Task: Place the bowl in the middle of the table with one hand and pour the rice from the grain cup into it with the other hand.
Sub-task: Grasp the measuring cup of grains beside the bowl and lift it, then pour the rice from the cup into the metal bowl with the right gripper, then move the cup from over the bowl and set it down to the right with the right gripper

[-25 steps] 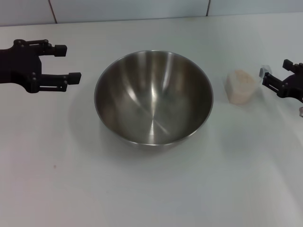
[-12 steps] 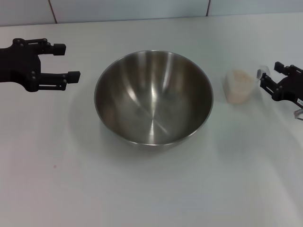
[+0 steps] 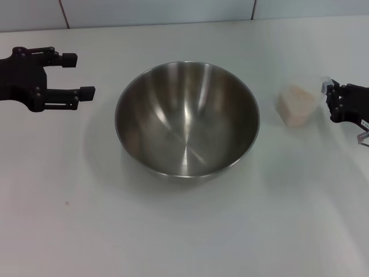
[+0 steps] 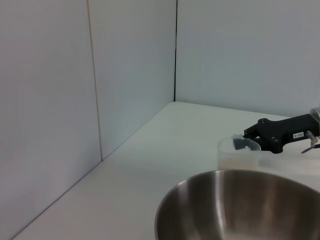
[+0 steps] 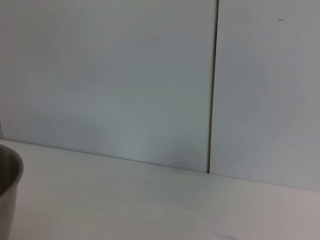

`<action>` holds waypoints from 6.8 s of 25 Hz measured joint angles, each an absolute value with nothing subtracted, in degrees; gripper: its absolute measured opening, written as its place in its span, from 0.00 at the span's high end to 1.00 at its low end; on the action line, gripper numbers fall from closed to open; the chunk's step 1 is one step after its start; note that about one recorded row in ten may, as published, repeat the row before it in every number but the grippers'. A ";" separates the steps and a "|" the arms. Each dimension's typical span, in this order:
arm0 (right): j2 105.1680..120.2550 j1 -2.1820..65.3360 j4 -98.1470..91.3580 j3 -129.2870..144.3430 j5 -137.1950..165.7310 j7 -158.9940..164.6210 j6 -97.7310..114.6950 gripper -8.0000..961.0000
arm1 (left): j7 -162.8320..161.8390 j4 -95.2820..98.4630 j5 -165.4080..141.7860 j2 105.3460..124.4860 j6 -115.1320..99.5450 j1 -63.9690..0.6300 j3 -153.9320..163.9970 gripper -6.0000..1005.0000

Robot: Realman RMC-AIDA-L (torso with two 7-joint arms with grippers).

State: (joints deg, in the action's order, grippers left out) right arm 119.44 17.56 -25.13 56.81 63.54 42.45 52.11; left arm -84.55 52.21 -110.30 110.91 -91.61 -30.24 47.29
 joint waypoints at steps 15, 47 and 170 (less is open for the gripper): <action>119.35 17.39 -28.36 56.63 63.55 38.87 56.50 0.98 | -84.55 52.21 -110.30 111.07 -91.58 -30.15 47.20 0.19; 119.59 18.13 -51.63 74.82 65.74 13.18 56.60 0.97 | -85.87 53.64 -110.30 112.45 -93.80 -28.82 47.69 0.19; 111.26 7.33 -48.01 76.16 53.70 55.43 51.60 0.89 | -85.61 59.59 -110.30 114.92 -94.30 -26.49 47.72 0.19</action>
